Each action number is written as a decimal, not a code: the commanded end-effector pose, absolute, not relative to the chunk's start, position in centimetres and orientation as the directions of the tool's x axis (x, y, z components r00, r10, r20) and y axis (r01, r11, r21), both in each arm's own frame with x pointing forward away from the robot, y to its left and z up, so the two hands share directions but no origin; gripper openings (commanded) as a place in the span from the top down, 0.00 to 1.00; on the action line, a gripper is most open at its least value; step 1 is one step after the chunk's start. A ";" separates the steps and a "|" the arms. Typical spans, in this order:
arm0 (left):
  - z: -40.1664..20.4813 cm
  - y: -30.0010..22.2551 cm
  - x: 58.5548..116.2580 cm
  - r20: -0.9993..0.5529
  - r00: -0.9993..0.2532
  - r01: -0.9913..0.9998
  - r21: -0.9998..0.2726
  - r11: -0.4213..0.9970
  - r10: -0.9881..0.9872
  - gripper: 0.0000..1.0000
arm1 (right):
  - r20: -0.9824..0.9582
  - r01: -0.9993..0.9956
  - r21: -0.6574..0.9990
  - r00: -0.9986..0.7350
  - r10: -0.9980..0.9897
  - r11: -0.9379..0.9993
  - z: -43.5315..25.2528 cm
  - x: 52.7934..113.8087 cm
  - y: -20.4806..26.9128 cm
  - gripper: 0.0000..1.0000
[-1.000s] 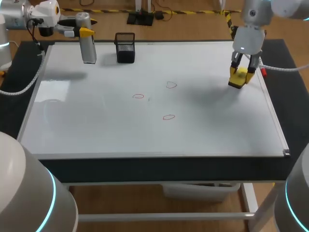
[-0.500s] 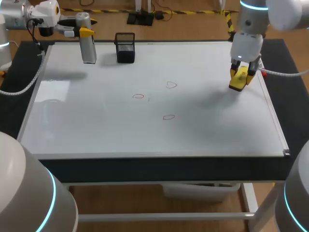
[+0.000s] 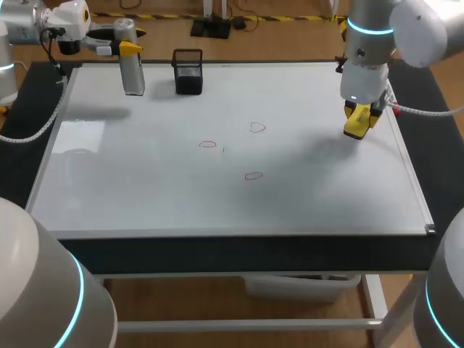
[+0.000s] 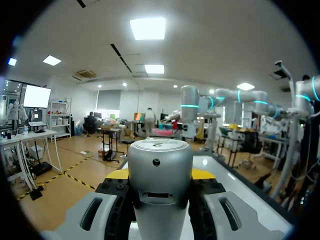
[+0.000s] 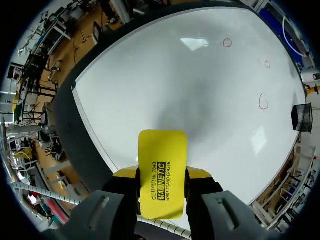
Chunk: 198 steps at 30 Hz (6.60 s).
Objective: Pick up the inspection probe, press it on each red-marked spot on the whiteboard one by one, put down the probe, pick up the eraser, and wipe off all the red marks.
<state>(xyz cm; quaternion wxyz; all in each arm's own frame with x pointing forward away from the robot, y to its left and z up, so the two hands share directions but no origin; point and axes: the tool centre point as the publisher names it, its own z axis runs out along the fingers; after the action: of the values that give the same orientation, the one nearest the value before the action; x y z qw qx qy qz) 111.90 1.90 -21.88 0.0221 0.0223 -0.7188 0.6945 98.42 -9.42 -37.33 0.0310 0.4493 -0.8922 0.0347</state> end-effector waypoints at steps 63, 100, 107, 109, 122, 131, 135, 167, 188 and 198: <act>-27.5 -15.8 99.7 0.091 -0.952 -0.090 -0.996 0.016 0.292 1.00 | 0.085 -0.804 -0.093 -0.593 -0.800 0.587 -37.1 98.0 -9.5 1.00; -27.8 -15.6 98.7 0.062 -0.948 -0.070 -0.998 -0.012 0.312 1.00 | 0.085 -0.804 -0.093 -0.593 -0.800 0.587 -37.1 98.0 -9.5 1.00; -27.6 -15.5 98.3 0.035 -0.949 -0.041 -0.999 -0.015 0.313 1.00 | 0.085 -0.804 -0.093 -0.593 -0.800 0.587 -37.1 98.0 -9.5 1.00; -27.6 -15.4 98.2 0.032 -0.949 -0.039 -0.999 -0.016 0.315 1.00 | 0.085 -0.804 -0.093 -0.593 -0.800 0.587 -37.1 98.0 -9.5 1.00; -27.7 -15.3 97.5 0.002 -0.945 -0.010 -1.000 -0.021 0.327 1.00 | 0.085 -0.804 -0.093 -0.593 -0.800 0.587 -37.1 98.0 -9.5 1.00; -27.6 -15.3 97.2 -0.005 -0.945 -0.002 -1.000 -0.023 0.328 1.00 | 0.085 -0.804 -0.093 -0.593 -0.800 0.587 -37.1 98.0 -9.5 1.00; -27.4 -15.1 97.2 0.002 -0.951 -0.006 -1.000 -0.010 0.309 1.00 | 0.085 -0.804 -0.093 -0.593 -0.800 0.587 -37.1 98.0 -9.5 1.00; -20.8 1.8 106.5 -0.076 -0.987 0.072 -0.997 0.036 -0.139 1.00 | 0.085 -0.804 -0.093 -0.593 -0.800 0.587 -37.1 98.0 -9.5 1.00; -22.9 6.3 108.0 -0.028 -0.967 0.018 -0.999 0.041 -0.255 1.00 | 0.085 -0.804 -0.093 -0.593 -0.800 0.587 -37.1 98.0 -9.5 1.00; -22.9 6.3 108.0 -0.028 -0.967 0.018 -0.999 0.041 -0.255 1.00 | 0.091 -0.852 -0.099 -0.523 -0.848 0.514 -35.9 99.4 -6.0 1.00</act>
<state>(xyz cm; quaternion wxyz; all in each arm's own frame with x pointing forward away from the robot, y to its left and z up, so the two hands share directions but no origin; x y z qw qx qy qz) 108.16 6.40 -23.01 -0.0965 0.0814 -0.7143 0.6883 99.01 -6.95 -36.24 0.0086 0.4863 -0.8716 0.0614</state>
